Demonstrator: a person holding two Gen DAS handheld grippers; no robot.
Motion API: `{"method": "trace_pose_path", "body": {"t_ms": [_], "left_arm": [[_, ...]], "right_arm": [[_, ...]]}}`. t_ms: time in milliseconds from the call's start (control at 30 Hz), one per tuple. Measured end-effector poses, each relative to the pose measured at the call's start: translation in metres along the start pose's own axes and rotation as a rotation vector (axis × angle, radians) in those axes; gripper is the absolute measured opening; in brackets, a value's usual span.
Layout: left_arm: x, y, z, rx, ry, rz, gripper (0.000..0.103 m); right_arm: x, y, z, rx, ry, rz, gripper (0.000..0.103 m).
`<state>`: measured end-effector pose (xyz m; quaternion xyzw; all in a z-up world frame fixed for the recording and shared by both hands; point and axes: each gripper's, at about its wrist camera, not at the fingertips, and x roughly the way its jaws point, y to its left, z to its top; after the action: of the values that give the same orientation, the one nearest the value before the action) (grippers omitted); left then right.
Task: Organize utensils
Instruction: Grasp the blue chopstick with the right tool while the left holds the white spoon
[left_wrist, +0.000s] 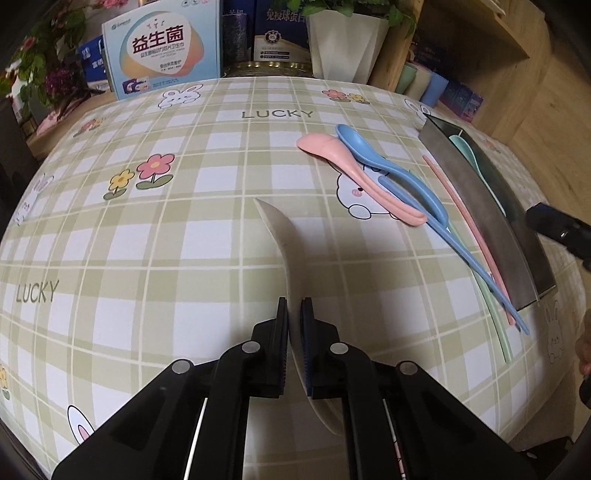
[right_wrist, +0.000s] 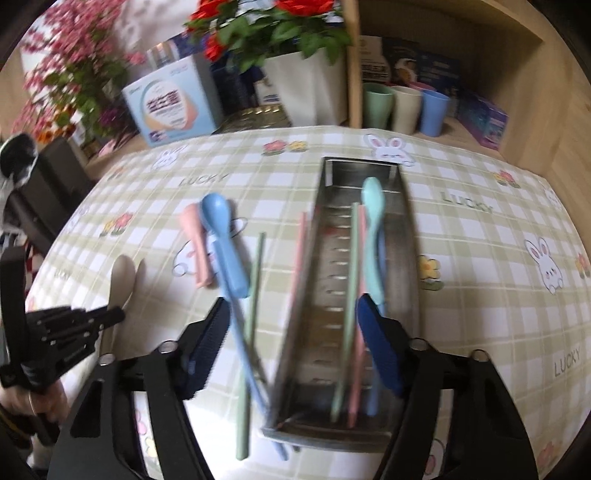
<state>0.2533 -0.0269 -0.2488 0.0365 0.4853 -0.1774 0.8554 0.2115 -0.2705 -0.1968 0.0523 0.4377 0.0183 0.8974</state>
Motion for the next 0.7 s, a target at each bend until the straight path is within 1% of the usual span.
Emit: {"method": "trace_pose_path", "body": {"t_ms": [67, 100, 133, 200, 300, 433, 600, 700], "left_arm": [[-0.001, 0.004, -0.002, 0.002, -0.007, -0.008, 0.007], [-0.002, 0.007, -0.004, 0.006, -0.015, -0.019, 0.007], [-0.002, 0.007, -0.005, 0.008, -0.022, -0.026, 0.007], [-0.003, 0.010, -0.007, 0.005, -0.034, -0.036, 0.007], [-0.004, 0.011, -0.008, -0.004, -0.042, -0.046, 0.007], [-0.004, 0.013, -0.010, -0.016, -0.060, -0.062, 0.007], [-0.004, 0.016, -0.013, -0.033, -0.073, -0.079, 0.007], [-0.004, 0.018, -0.014, -0.038, -0.084, -0.088, 0.007]], "right_arm": [[0.004, 0.011, -0.001, -0.031, 0.019, 0.010, 0.052], [0.007, 0.017, -0.001, -0.051, 0.033, 0.014, 0.045], [0.009, 0.022, -0.002, -0.065, 0.042, 0.018, 0.041], [0.015, 0.034, -0.004, -0.099, 0.066, 0.029, 0.035], [0.024, 0.049, -0.006, -0.138, 0.101, 0.043, 0.033], [0.035, 0.060, -0.005, -0.154, 0.135, 0.044, 0.032], [0.050, 0.058, -0.002, -0.139, 0.179, 0.017, 0.031], [0.057, 0.056, -0.003, -0.115, 0.194, -0.001, 0.028]]}}
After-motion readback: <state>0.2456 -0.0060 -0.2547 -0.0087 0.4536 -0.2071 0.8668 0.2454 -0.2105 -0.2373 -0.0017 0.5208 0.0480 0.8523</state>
